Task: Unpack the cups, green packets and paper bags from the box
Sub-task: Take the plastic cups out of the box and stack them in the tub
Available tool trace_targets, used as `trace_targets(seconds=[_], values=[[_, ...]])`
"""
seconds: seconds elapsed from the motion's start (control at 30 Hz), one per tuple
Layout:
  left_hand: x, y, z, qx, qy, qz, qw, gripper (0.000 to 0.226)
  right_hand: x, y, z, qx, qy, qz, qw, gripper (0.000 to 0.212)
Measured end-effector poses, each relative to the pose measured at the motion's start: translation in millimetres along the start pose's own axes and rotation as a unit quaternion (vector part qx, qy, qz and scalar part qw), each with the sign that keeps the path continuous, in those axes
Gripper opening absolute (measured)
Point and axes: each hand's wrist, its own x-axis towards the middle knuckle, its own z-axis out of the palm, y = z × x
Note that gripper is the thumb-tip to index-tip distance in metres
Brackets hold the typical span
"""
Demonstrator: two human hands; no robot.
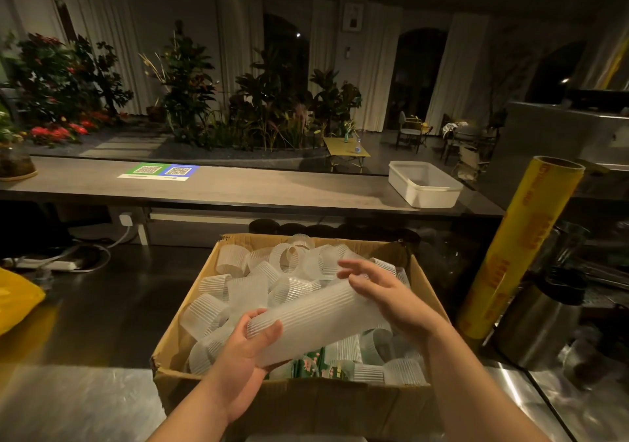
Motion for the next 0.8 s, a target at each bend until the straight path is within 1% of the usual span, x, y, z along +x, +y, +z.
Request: trace_targets(seconds=[0.07, 0.13, 0.17, 0.2, 0.23, 0.27, 0.3, 0.33, 0.37, 0.4, 0.43, 0.5, 0.53, 0.57, 0.6, 0.67, 0.7, 0.73, 0.8], values=[[-0.5, 0.6, 0.6, 0.01, 0.0, 0.002, 1.0, 0.059, -0.3, 0.9, 12.6, 0.007, 0.01, 0.006, 1.0, 0.06], [-0.4, 0.9, 0.4, 0.011, 0.005, 0.005, 1.0, 0.059, 0.7, 3.2, 26.3, 0.021, 0.032, -0.007, 0.999, 0.066], [0.1, 1.3, 0.0, 0.005, 0.011, 0.006, 1.0, 0.059, 2.2, 3.9, 31.7, 0.04, 0.052, -0.024, 0.998, 0.067], [0.9, 1.8, -1.4, -0.006, 0.016, 0.007, 1.0, 0.058, 5.2, 4.4, 35.9, 0.077, 0.088, -0.039, 0.992, 0.065], [1.4, 2.2, -3.2, -0.021, 0.018, 0.007, 1.0, 0.057, 9.2, 5.5, 38.3, 0.131, 0.142, -0.046, 0.98, 0.06], [2.2, 3.0, -4.9, -0.037, 0.02, 0.007, 0.999, 0.055, 14.9, 6.8, 39.1, 0.18, 0.202, -0.04, 0.962, 0.05], [2.3, 3.6, -6.3, -0.054, 0.021, 0.005, 0.998, 0.053, 21.3, 9.4, 39.5, 0.197, 0.255, -0.021, 0.946, 0.036], [2.1, 4.3, -7.3, -0.073, 0.021, 0.004, 0.997, 0.051, 27.4, 12.5, 39.9, 0.177, 0.287, 0.006, 0.941, 0.023], [1.5, 5.6, -8.0, -0.093, 0.021, 0.003, 0.995, 0.049, 33.8, 17.5, 40.9, 0.133, 0.291, 0.032, 0.947, 0.016], [0.8, 7.6, -9.0, -0.111, 0.022, 0.004, 0.994, 0.049, 40.8, 22.6, 42.9, 0.086, 0.272, 0.048, 0.957, 0.016], [0.4, 10.0, -10.5, -0.126, 0.025, 0.005, 0.992, 0.05, 47.9, 26.7, 46.2, 0.046, 0.238, 0.056, 0.968, 0.026], [-0.7, 14.0, -14.2, -0.146, 0.032, 0.004, 0.989, 0.054, 66.6, 36.5, 53.4, -0.017, 0.171, 0.076, 0.982, 0.052], [-1.1, 14.9, -16.1, -0.151, 0.035, 0.002, 0.988, 0.056, 73.4, 37.8, 56.9, -0.043, 0.142, 0.089, 0.985, 0.06], [-1.3, 15.8, -18.1, -0.153, 0.036, 0.0, 0.988, 0.057, 82.3, 38.1, 60.8, -0.047, 0.125, 0.095, 0.986, 0.061], [-1.3, 15.8, -18.9, -0.151, 0.037, -0.002, 0.988, 0.057, 93.5, 41.6, 63.7, -0.023, 0.118, 0.104, 0.987, 0.056], [-1.7, 14.7, -18.8, -0.138, 0.036, -0.004, 0.99, 0.055, 106.2, 34.6, 68.7, 0.118, 0.132, 0.146, 0.973, 0.027], [-1.8, 14.3, -18.2, -0.132, 0.032, -0.005, 0.991, 0.053, 109.6, 31.7, 69.4, 0.156, 0.154, 0.154, 0.963, 0.015], [-2.0, 13.8, -17.0, -0.124, 0.027, -0.007, 0.992, 0.05, 111.6, 30.0, 68.1, 0.151, 0.178, 0.147, 0.961, 0.015], [-1.8, 14.0, -17.4, -0.118, 0.022, -0.014, 0.993, 0.047, 118.2, 37.1, 64.9, 0.056, 0.207, 0.126, 0.968, 0.019]])
